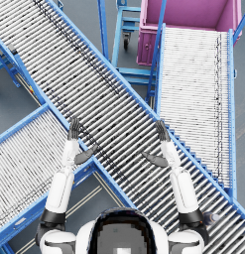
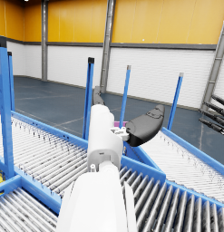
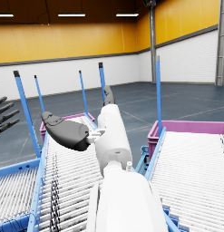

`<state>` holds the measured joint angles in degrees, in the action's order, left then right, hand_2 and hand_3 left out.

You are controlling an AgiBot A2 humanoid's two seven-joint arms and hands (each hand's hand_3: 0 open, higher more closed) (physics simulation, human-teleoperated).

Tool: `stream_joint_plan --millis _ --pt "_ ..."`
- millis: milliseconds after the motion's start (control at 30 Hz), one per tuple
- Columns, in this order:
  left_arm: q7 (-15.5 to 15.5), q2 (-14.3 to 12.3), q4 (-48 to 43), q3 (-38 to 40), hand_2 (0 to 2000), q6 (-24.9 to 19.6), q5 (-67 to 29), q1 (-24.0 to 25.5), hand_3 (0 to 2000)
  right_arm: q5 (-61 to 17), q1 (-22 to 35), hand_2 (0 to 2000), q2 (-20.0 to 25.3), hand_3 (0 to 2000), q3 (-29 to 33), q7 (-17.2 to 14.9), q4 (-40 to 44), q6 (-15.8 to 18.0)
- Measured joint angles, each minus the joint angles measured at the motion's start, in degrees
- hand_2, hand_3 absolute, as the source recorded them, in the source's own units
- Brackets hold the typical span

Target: Pick up the oil and place it on the left assembly line, put the cola on the right, and keep Sprite still

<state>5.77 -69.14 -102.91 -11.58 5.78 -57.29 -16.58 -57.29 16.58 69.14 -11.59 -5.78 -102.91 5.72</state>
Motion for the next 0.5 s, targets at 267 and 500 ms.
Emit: stream_joint_plan --millis 267,500 --pt "0.00 0.00 0.00 0.00 0 0.00 0.00 0.00 0 0.00 0.00 0 0.00 0 0.00 0.00 0.00 0.00" --pt "0.00 0.00 0.00 0.00 0 0.00 0.00 0.00 0 0.00 0.00 0 0.00 0 0.00 0.00 0.00 0.00"
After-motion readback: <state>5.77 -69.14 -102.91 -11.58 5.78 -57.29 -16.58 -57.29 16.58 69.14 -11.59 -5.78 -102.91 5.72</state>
